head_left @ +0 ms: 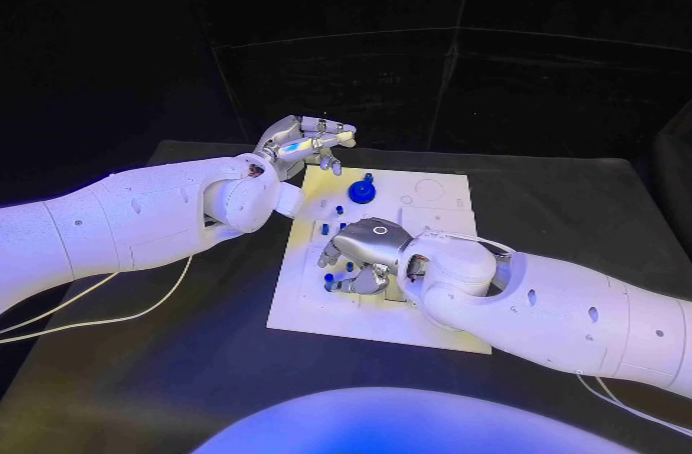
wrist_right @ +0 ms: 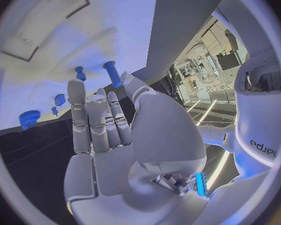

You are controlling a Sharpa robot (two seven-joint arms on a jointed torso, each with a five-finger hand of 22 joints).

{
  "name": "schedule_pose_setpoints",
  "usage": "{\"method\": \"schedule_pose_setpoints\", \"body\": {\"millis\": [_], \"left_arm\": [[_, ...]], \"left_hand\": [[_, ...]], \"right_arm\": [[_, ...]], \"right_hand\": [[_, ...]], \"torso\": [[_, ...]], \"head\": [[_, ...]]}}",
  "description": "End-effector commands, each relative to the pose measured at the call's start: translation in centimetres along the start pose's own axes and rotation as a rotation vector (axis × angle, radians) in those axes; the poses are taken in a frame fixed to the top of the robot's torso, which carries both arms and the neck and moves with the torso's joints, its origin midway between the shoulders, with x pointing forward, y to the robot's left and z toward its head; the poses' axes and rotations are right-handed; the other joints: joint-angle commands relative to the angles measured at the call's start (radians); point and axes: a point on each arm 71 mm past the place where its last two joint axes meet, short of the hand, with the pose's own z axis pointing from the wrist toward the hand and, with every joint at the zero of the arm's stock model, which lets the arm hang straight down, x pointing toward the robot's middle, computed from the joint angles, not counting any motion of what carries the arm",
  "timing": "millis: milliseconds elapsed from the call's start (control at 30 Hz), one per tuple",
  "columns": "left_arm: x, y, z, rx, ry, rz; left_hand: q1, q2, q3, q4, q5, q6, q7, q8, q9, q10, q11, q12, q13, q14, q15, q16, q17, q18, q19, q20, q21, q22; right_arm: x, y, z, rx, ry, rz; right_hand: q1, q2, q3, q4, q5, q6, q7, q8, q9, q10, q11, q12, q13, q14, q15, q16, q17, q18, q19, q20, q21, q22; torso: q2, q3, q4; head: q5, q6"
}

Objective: Assemble the parts on the task board

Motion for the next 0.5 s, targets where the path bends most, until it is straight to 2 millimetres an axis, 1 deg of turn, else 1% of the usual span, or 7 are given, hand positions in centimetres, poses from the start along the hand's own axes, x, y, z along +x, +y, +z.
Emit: {"method": "schedule_pose_setpoints", "body": {"millis": [33,100,200,300,400,433,500], "left_arm": [[0.0,-0.1,0.0,0.004,0.007,-0.006],[-0.1,-0.1,0.0,0.004,0.007,-0.006],[-0.1,-0.1,0.0,0.003,0.006,-0.006],[-0.2,-0.1,-0.1,0.003,0.005,-0.005],[-0.3,-0.1,-0.1,0.002,0.003,-0.004],[-0.3,-0.1,-0.1,0.002,0.002,-0.004],[-0.4,-0.1,-0.2,0.002,0.001,-0.004]], "left_hand": [[0.007,0.002,-0.005,0.0,-0.001,-0.01,0.0,0.005,-0.001,-0.004,0.001,0.005,0.001,-0.006,0.0,-0.002,-0.001,0.013,-0.003,0.007,-0.007,-0.001],[0.007,0.002,-0.005,0.0,-0.001,-0.01,0.0,0.005,-0.001,-0.004,0.001,0.005,0.001,-0.006,0.0,-0.002,-0.001,0.013,-0.003,0.007,-0.007,-0.001],[0.009,0.003,-0.008,-0.001,-0.001,-0.011,0.0,0.008,0.0,-0.007,0.001,0.01,0.003,-0.01,0.0,-0.002,-0.005,0.013,-0.004,0.008,-0.009,-0.003],[0.009,0.003,-0.008,-0.001,-0.001,-0.011,0.0,0.008,0.0,-0.007,0.001,0.01,0.003,-0.01,0.0,-0.002,-0.005,0.013,-0.004,0.008,-0.009,-0.003],[0.009,0.003,-0.008,-0.001,-0.001,-0.011,0.0,0.008,0.0,-0.007,0.001,0.01,0.003,-0.01,0.0,-0.002,-0.005,0.013,-0.004,0.008,-0.009,-0.003],[0.009,0.003,-0.008,-0.001,-0.001,-0.011,0.0,0.008,0.0,-0.007,0.001,0.01,0.003,-0.01,0.0,-0.002,-0.005,0.013,-0.004,0.008,-0.009,-0.003],[0.009,0.003,-0.008,-0.001,-0.001,-0.011,0.0,0.008,0.0,-0.007,0.001,0.01,0.003,-0.01,0.0,-0.002,-0.005,0.013,-0.004,0.008,-0.009,-0.003]], "right_arm": [[-0.6,-0.1,-0.8,-0.002,-0.067,0.027],[-0.7,-0.4,-1.4,0.007,-0.076,0.038],[-1.2,-1.0,-3.1,0.028,-0.109,0.072],[-2.1,-2.5,-5.8,0.098,-0.148,0.174],[-2.8,-4.5,-8.4,0.204,-0.159,0.28],[-3.0,-5.2,-9.5,0.252,-0.157,0.313],[-3.2,-6.7,-11.5,0.346,-0.149,0.361]], "right_hand": [[0.004,0.014,-0.013,0.001,0.01,0.002,0.0,0.005,0.002,0.01,-0.003,0.012,0.002,-0.005,0.001,0.006,0.004,0.012,-0.001,-0.001,-0.001,0.004],[0.004,0.014,-0.019,0.002,0.012,0.003,0.0,0.005,0.002,0.013,-0.003,0.016,0.002,-0.004,0.001,0.006,0.003,0.012,0.0,-0.002,-0.001,0.004],[-0.001,0.014,-0.036,0.007,0.014,0.006,-0.002,0.005,0.002,0.021,-0.005,0.026,0.002,0.0,-0.001,0.013,0.01,0.011,0.007,-0.003,0.002,0.009],[-0.01,0.018,-0.06,0.021,0.018,0.03,-0.006,0.014,0.005,0.076,-0.016,0.063,0.009,0.019,-0.009,0.039,0.042,0.003,0.043,-0.009,0.03,0.051],[-0.037,0.02,-0.084,0.048,0.038,0.058,-0.025,0.029,0.01,0.205,-0.044,0.136,0.04,0.044,-0.029,0.074,0.09,-0.013,0.109,-0.023,0.087,0.138],[-0.06,0.017,-0.106,0.069,0.06,0.072,-0.043,0.041,0.013,0.256,-0.06,0.174,0.064,0.055,-0.047,0.092,0.115,-0.019,0.134,-0.039,0.11,0.17],[-0.111,0.01,-0.149,0.111,0.103,0.088,-0.06,0.059,0.018,0.327,-0.082,0.239,0.109,0.073,-0.062,0.131,0.174,-0.032,0.177,-0.056,0.149,0.23]], "torso": [[0.001,0.0007,-0.001],[0.0,0.0003,-0.001],[-0.001,-0.0006,0.0005],[-0.002,-0.0013,0.0003],[-0.005,-0.002,-0.0037],[-0.006,-0.0026,-0.0058],[-0.008,-0.0034,-0.0099]], "head": [[-0.004,0.002],[-0.006,0.005],[-0.017,0.01],[-0.036,0.017],[-0.048,0.021],[-0.055,0.024],[-0.065,0.028]]}}
